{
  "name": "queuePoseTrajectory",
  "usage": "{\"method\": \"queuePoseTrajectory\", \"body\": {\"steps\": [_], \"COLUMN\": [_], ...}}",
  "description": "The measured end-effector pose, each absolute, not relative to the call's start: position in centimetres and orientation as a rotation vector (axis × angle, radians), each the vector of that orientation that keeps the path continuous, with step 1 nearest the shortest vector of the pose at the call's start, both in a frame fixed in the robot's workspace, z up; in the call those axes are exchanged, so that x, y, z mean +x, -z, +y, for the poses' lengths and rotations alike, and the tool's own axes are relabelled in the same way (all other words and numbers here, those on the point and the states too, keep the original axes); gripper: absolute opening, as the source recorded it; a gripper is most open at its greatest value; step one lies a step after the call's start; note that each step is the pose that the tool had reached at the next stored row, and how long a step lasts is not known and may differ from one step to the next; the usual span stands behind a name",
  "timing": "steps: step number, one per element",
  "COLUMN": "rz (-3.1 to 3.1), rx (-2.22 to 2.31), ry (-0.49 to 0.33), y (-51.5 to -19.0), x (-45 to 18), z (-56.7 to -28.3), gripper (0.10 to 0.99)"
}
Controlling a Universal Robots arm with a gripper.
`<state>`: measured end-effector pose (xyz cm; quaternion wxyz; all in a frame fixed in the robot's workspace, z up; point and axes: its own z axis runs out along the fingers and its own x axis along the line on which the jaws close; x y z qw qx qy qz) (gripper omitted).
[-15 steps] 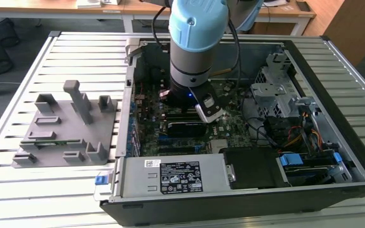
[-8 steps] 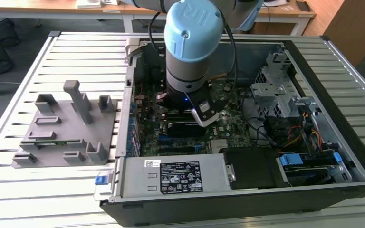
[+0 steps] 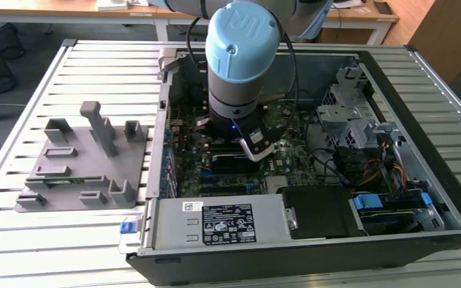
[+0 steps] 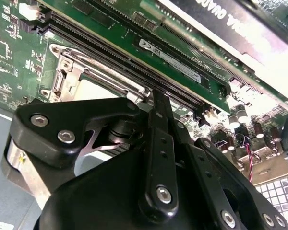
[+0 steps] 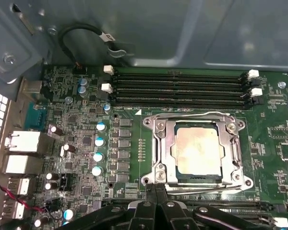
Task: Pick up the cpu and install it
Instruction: 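Install the second cpu locking lever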
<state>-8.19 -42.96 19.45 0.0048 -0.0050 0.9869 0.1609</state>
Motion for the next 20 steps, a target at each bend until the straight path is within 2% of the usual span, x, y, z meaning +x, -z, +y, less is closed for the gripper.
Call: {"method": "queuePoseTrajectory", "body": {"steps": [20], "rz": [3.087], "rx": [-0.016], "ry": [-0.525], "y": [-18.93], "x": [-8.49], "z": [-42.38], "gripper": [0.114]}}
